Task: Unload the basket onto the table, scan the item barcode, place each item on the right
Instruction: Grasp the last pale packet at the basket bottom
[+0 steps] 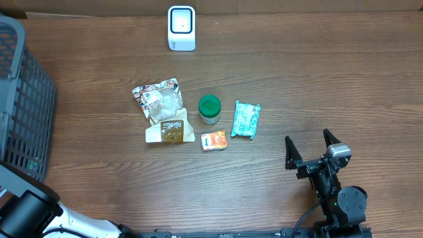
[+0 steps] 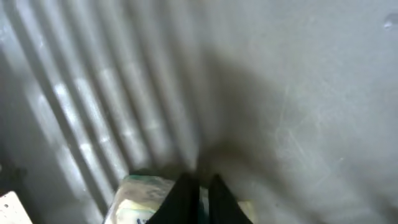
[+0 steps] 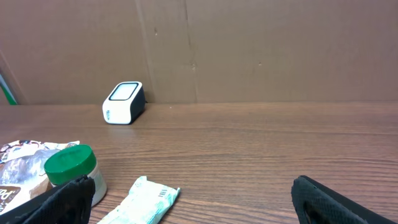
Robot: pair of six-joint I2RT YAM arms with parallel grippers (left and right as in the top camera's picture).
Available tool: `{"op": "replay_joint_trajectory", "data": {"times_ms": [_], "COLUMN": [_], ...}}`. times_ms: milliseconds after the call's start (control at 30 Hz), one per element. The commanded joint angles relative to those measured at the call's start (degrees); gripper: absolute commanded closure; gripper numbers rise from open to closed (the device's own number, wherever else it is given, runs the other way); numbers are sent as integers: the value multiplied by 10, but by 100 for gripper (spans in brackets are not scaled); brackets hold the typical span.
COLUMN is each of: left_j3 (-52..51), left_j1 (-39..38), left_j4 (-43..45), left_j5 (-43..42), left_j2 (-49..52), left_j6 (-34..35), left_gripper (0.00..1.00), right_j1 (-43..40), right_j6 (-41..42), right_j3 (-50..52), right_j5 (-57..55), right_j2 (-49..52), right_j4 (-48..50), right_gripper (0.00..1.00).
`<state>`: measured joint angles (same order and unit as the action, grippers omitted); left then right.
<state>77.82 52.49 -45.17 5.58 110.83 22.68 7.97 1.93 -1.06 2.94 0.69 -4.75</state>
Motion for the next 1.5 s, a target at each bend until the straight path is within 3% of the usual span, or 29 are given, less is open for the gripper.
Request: {"op": "replay_joint_trajectory", "data": {"times_ms": [0, 200, 467, 667, 700, 767, 867, 1033, 1233, 1467], "left_j3": [2, 94, 317, 409, 409, 409, 389, 313, 189, 63], "left_j1": [-3, -3, -3, -4, -4, -4, -3, -4, -3, -3], "left_j4": [-15, -97, -244, -283, -284, -296, -306, -301, -230, -122], "left_j5": [-6, -5, -8, -44, -46, -47, -58, -66, -65, -65], "left_j2": [27, 25, -2, -52, -58, -62, -61, -61, -61, -60], "left_j6": [-15, -15, 6, 9, 9, 9, 9, 36, 63, 78], "left_gripper": [96, 96, 95, 96, 94, 75, 65, 62, 54, 35], "right_j1": [-2, -2, -2, -2, -2, -2, -2, -2, -2, -2], "right_j6": [2, 2, 2, 2, 2, 2, 2, 2, 2, 2], "right_j3": [6, 6, 6, 6, 6, 6, 6, 6, 6, 6], "right_j5": [-3, -3, -3, -3, -3, -3, -3, -3, -3, -3], "right_j2": [-5, -5, -5, -5, -5, -5, -5, -5, -5, -5], "right_j4": [2, 2, 2, 2, 2, 2, 2, 2, 2, 2], "right_gripper": [0, 0, 0, 0, 0, 0, 0, 0, 0, 0]}}
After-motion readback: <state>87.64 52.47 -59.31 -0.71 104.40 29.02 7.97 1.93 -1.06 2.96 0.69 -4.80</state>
